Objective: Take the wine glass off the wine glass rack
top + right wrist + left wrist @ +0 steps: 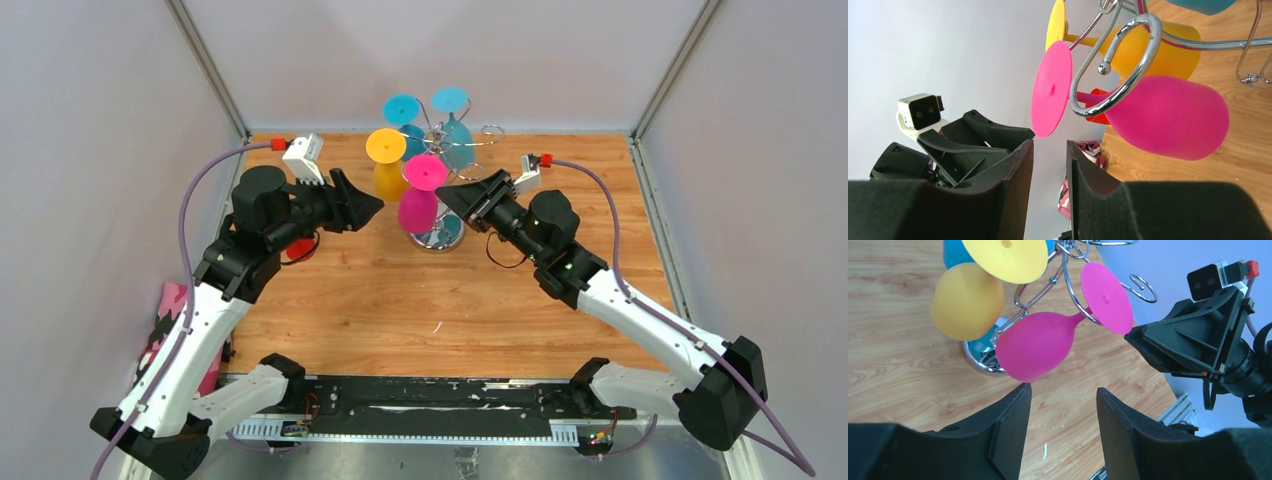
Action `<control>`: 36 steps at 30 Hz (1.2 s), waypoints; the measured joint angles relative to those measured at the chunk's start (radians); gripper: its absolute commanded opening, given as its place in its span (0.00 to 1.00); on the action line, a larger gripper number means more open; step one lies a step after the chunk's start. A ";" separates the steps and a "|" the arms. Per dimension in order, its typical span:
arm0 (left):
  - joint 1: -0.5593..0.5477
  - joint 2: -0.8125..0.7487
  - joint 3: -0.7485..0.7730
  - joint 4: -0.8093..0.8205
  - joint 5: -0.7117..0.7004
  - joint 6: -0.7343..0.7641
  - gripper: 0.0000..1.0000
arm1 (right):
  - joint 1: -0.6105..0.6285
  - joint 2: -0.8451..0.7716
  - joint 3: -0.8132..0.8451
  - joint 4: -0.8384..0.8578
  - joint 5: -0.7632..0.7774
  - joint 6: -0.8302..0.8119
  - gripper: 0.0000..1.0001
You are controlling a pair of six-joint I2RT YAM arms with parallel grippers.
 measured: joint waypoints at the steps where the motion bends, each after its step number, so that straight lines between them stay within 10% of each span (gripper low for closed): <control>1: 0.000 -0.002 -0.001 0.000 0.001 0.000 0.55 | 0.000 0.000 0.000 0.000 0.003 0.000 0.35; 36: 0.000 -0.014 -0.032 0.007 0.012 0.000 0.55 | 0.023 0.098 0.066 0.060 0.122 0.037 0.24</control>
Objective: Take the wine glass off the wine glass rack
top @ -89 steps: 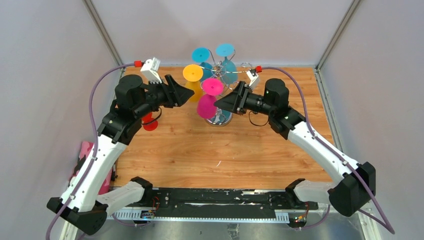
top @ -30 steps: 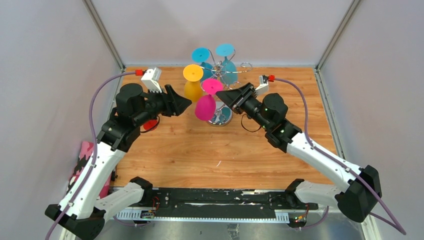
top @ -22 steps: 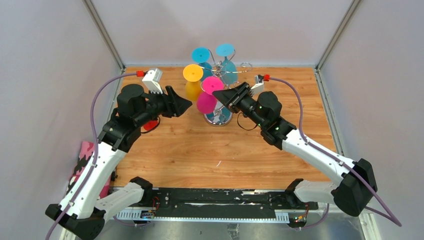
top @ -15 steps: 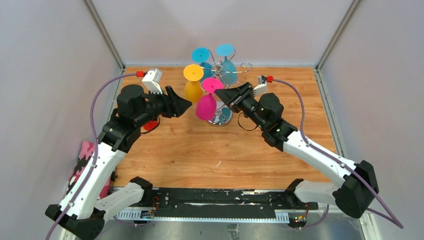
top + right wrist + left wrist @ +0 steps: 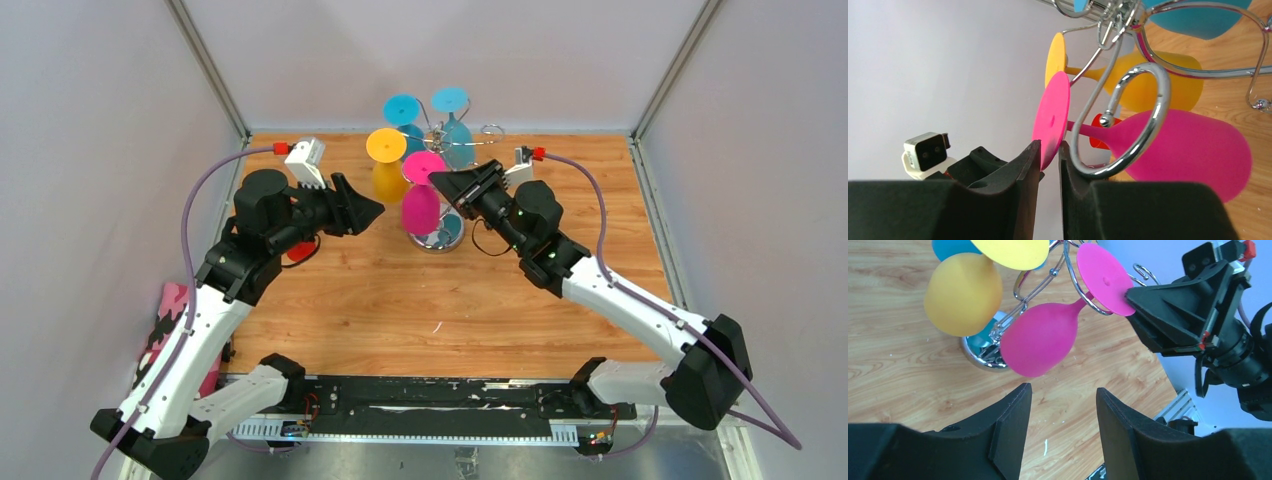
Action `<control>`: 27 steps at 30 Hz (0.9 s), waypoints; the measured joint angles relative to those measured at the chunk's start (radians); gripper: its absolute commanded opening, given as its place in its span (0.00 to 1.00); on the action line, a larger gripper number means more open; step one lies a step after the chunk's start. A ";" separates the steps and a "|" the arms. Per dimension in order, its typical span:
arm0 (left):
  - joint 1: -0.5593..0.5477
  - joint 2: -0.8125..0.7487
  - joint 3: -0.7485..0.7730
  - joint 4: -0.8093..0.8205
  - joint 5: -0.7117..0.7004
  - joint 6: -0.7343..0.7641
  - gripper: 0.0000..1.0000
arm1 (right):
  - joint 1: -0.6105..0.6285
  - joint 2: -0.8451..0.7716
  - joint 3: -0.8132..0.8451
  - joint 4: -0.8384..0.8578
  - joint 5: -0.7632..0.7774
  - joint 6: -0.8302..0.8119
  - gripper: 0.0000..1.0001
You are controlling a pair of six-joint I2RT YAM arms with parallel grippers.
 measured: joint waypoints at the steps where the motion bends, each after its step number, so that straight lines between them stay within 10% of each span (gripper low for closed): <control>1: 0.000 0.000 -0.001 0.000 0.000 0.000 0.55 | 0.000 0.011 0.004 0.000 -0.003 0.002 0.23; 7: 0.000 -0.005 -0.002 0.000 0.000 0.000 0.55 | 0.004 0.045 0.011 0.013 -0.022 0.029 0.01; 27: 0.000 -0.027 -0.003 0.000 0.001 0.000 0.55 | 0.004 0.072 0.058 -0.034 -0.119 0.126 0.00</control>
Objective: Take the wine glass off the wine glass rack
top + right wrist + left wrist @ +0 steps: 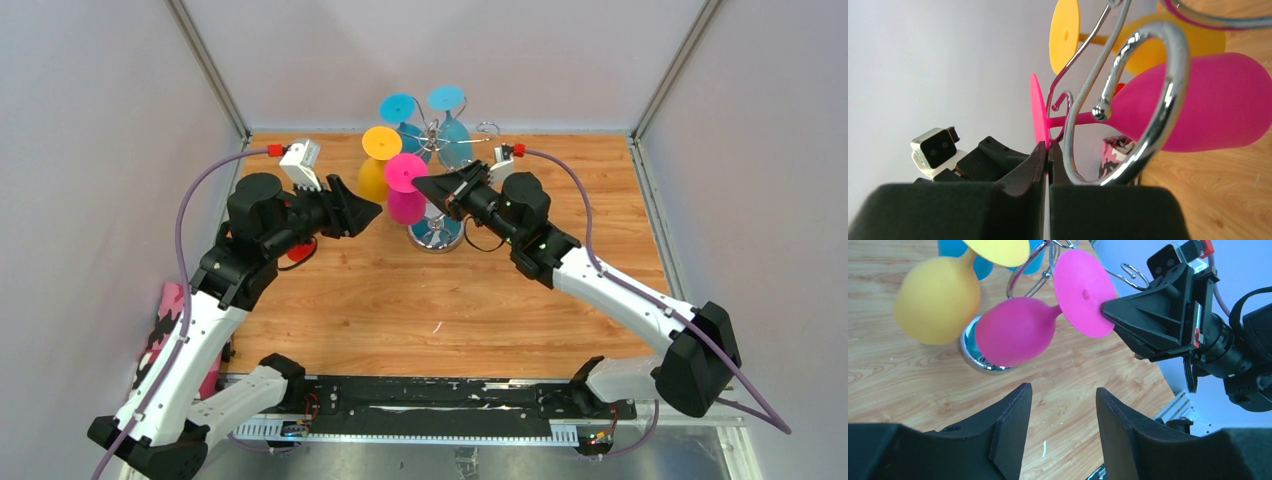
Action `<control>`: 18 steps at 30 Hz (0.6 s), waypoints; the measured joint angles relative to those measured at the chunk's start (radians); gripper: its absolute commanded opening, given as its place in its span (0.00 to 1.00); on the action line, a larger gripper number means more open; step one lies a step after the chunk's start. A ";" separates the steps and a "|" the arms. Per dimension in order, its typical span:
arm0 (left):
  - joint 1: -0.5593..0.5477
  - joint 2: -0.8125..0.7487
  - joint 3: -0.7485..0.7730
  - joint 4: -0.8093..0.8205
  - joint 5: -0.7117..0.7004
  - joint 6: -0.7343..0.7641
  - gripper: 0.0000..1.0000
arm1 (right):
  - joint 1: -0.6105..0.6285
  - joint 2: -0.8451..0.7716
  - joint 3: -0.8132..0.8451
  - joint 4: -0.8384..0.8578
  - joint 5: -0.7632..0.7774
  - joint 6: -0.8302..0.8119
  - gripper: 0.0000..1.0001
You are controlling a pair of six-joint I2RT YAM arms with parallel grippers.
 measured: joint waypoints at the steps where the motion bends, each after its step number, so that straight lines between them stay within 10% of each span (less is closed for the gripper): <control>1: 0.000 -0.001 0.000 0.000 -0.001 0.000 0.55 | 0.000 0.011 0.009 -0.001 -0.019 0.014 0.00; 18: 0.000 0.001 -0.010 0.001 0.000 0.000 0.54 | 0.000 0.030 0.131 -0.177 -0.055 0.014 0.00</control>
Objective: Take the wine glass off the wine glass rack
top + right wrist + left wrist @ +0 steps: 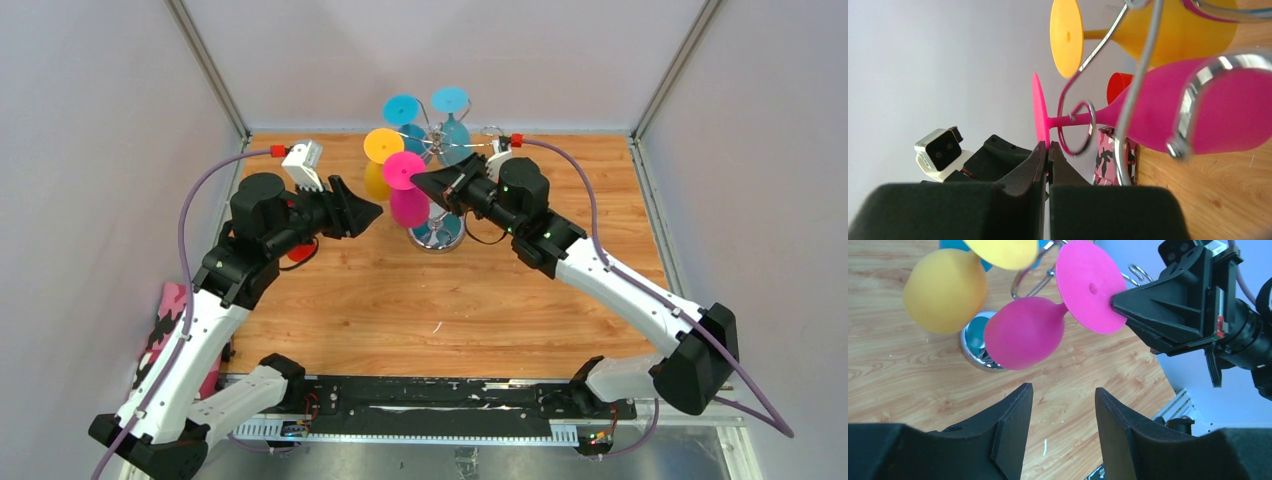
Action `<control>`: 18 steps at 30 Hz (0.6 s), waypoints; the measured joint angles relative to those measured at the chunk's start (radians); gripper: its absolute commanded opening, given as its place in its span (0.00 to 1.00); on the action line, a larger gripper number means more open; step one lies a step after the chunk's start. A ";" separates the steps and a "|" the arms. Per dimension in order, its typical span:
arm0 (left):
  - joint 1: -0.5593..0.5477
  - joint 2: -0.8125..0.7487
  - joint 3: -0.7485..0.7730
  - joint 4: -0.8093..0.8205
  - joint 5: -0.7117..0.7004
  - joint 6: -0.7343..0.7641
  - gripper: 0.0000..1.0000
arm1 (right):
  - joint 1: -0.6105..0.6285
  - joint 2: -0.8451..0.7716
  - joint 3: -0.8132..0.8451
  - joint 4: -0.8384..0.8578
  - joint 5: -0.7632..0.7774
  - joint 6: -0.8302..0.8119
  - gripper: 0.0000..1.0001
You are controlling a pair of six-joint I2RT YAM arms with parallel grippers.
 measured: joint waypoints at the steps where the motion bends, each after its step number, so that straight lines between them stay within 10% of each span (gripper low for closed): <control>1: 0.000 0.002 0.000 0.001 0.000 0.000 0.54 | 0.000 -0.001 0.011 -0.021 0.004 -0.003 0.00; 18: 0.000 0.017 0.000 0.015 0.011 -0.012 0.52 | 0.000 0.001 0.100 -0.175 0.058 -0.018 0.00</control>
